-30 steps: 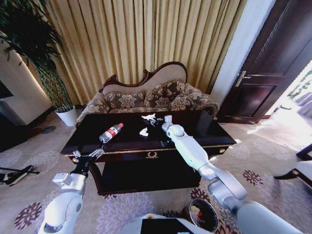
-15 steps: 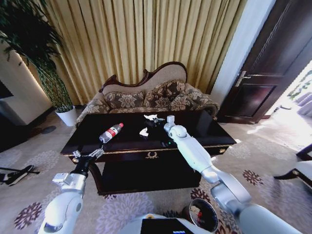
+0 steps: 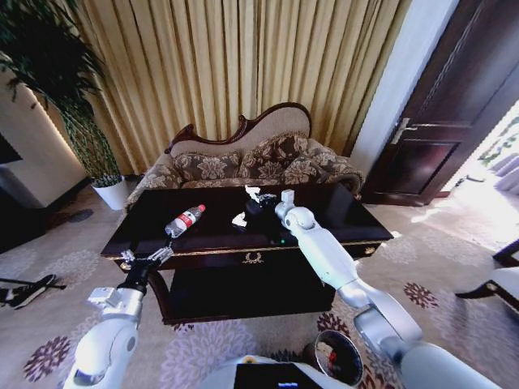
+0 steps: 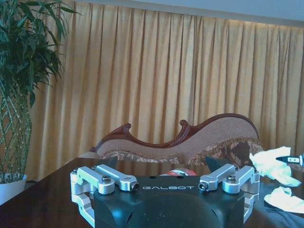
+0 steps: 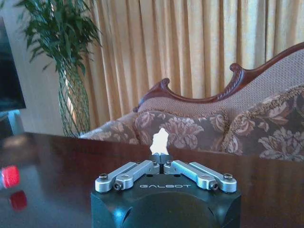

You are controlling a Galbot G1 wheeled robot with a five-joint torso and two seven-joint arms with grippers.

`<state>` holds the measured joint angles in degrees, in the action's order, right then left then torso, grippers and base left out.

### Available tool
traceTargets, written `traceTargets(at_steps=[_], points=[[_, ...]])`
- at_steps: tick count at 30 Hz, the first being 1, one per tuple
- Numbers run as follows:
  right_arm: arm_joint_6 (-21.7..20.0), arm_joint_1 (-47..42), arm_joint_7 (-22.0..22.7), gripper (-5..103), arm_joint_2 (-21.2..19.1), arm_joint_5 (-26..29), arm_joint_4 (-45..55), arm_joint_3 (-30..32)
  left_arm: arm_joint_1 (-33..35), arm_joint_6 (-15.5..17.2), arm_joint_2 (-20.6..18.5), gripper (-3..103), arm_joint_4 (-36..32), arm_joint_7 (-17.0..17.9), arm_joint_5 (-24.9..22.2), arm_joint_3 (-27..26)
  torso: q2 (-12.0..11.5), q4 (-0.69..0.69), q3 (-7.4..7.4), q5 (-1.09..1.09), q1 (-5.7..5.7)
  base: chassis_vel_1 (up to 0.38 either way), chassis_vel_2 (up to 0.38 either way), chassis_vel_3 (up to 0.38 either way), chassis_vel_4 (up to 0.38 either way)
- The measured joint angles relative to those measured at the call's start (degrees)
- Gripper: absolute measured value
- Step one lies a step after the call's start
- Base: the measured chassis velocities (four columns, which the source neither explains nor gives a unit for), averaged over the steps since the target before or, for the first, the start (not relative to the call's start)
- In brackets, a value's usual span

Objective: Move to the front of the table and place the trash on the table into the trash bin.

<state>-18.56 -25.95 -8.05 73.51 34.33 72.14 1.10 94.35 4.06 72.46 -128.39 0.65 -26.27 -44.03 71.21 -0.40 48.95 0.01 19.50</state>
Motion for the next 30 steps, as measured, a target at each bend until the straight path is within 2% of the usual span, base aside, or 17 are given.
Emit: traceTargets(at_steps=[16, 30], points=[[0.21, 0.34, 0.00, 0, -1.90, 3.66, 5.00, 2.56, -0.48, 0.07, -0.05, 100, 0.84, 0.03, -0.02, 0.21, 0.00, 0.00, 0.00, 0.00, 0.00, 0.000, 0.000, 0.000, 0.000], [1.14, -4.60, 0.00, 0, -5.45, 3.63, 11.05, 10.40, -0.75, -0.05, -0.16, 100, 2.23, -0.07, -0.10, 0.30, 0.00, -0.02, 0.00, 0.00, 0.02, 0.021, -0.020, -0.018, 0.025]])
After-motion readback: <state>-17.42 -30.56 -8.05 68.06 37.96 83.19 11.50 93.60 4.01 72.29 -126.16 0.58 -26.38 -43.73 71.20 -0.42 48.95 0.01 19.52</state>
